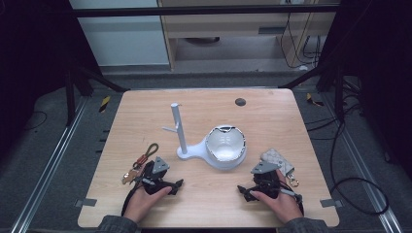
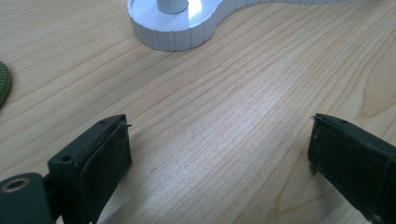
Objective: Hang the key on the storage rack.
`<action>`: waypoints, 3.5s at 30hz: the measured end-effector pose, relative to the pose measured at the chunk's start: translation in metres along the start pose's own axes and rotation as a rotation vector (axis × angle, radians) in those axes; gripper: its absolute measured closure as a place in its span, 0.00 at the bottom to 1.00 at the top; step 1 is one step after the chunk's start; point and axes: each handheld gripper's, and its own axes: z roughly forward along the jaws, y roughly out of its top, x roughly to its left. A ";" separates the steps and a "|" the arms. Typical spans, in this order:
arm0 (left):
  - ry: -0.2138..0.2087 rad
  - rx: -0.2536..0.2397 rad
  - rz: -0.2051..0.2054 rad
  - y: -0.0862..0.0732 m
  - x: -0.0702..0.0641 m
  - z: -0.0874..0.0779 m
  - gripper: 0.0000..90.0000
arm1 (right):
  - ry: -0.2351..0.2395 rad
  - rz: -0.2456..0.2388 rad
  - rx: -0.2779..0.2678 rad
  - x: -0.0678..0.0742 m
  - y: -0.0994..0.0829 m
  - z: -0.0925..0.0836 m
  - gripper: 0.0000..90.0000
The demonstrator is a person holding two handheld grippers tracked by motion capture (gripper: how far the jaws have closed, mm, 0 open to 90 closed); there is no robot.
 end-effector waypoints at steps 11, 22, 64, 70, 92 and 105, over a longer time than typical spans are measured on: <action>-0.016 0.007 0.018 -0.001 -0.001 -0.001 0.03 | -0.002 0.002 0.000 0.000 0.000 0.000 0.00; -0.004 -0.022 0.038 -0.001 0.004 -0.014 0.07 | -0.004 -0.001 -0.003 0.001 -0.001 -0.001 0.00; 0.121 0.323 -0.038 0.051 0.103 -0.030 0.39 | -0.015 0.015 -0.002 0.001 -0.002 -0.002 0.00; 0.123 0.376 -0.029 0.054 0.111 -0.029 0.49 | -0.015 0.016 -0.002 0.001 -0.002 -0.002 0.00; 0.071 0.501 -0.048 0.047 0.121 -0.016 0.61 | -0.015 0.016 -0.002 0.001 -0.002 -0.002 0.00; 0.054 0.514 -0.041 0.045 0.124 -0.015 0.68 | -0.015 0.016 -0.002 0.001 -0.002 -0.002 0.00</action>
